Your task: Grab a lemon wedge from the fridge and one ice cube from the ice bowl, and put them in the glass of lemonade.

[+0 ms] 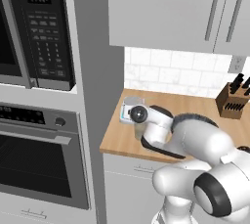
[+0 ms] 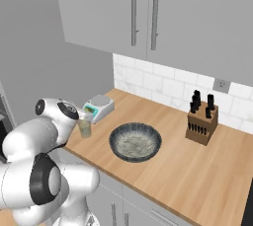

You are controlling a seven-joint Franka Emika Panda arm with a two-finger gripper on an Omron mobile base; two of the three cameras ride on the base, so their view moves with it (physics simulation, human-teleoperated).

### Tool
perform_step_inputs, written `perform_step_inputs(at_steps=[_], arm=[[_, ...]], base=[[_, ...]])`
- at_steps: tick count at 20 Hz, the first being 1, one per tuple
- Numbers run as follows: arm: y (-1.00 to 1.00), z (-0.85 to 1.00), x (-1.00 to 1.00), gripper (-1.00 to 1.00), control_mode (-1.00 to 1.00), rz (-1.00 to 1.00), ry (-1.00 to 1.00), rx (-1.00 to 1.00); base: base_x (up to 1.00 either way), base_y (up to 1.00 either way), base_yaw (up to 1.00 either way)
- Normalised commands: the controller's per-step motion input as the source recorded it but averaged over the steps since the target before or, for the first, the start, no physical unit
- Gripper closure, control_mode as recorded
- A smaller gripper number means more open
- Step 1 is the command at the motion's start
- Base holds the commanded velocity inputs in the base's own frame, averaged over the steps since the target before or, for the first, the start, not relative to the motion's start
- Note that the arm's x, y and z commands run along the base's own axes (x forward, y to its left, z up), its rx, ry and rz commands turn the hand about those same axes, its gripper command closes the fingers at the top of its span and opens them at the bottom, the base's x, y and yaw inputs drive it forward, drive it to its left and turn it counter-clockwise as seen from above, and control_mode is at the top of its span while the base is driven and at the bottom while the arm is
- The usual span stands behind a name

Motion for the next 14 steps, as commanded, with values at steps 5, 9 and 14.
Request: perform_step_inputs(at_steps=[5, 9, 14], arm=[[0.10, 0.00, 0.11, 1.00, -1.00, -0.12, 0.00, 0.00], [0.06, 0.00, 0.29, 1.00, -1.00, -0.10, 0.00, 0.00], [0.00, -0.09, 0.33, 1.00, -1.00, -0.05, -0.04, 0.00]], base=[[0.00, 0.00, 0.00], [0.00, 0.00, 0.00], [0.00, 0.00, 0.00]])
